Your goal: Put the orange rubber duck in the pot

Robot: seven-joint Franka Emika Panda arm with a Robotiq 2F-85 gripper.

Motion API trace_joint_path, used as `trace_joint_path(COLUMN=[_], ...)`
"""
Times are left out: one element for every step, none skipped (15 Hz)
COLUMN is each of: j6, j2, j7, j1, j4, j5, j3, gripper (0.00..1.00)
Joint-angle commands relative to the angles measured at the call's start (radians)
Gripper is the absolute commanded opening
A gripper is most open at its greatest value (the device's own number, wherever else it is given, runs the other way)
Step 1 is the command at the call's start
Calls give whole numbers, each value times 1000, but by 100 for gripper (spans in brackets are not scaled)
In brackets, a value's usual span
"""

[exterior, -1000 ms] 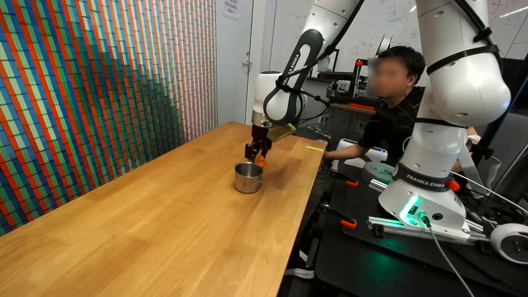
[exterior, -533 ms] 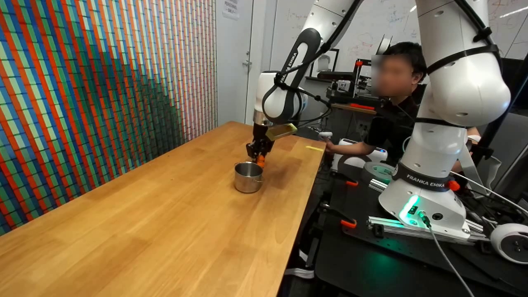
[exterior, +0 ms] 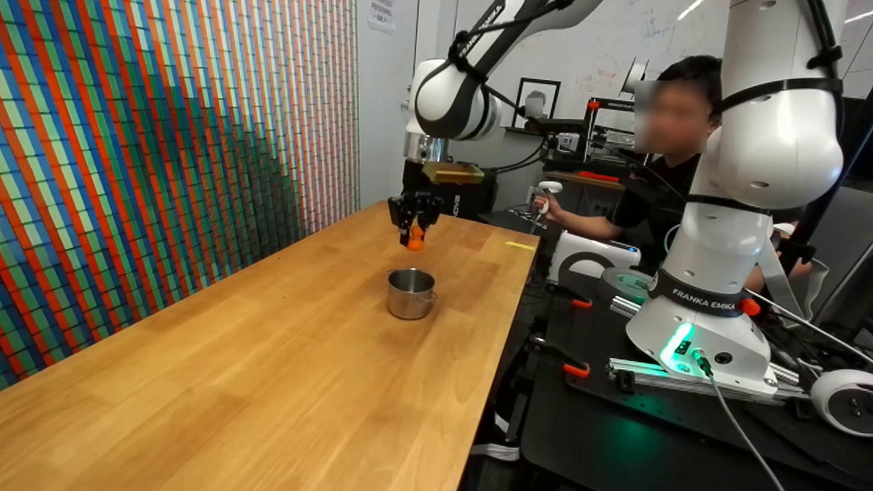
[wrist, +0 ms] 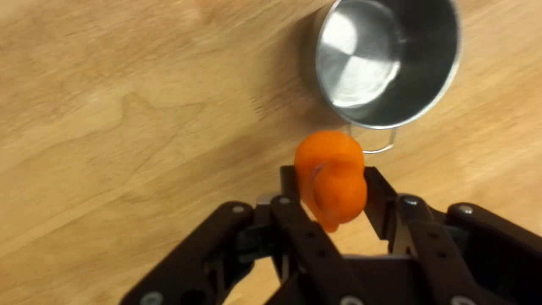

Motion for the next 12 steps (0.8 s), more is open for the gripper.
trace_joint_path(j6=[-103, -111, -111, -113, -112, -112, -113, -116, -113, -118, -126, -136], j2=[-111, -123, -129, -131, -129, -126, -121, -118, -117, -116, -117, -124], j7=[14, 21, 29, 38, 52, 65, 94, 113, 142, 156, 171, 187], j1=[26, 38, 50, 58, 68, 75, 84, 89, 95, 97, 98, 98], j4=[-6, -10, -15, -17, -20, -23, -23, -25, -29, -21, -12, 4], j5=[82, 91, 92, 93, 88, 82, 71, 62, 51, 49, 43, 32], j3=[38, 46, 52, 56, 60, 61, 60, 58, 54, 53, 51, 48], gripper=[16, 16, 16, 16, 16, 16, 16, 17, 66, 67, 72, 81])
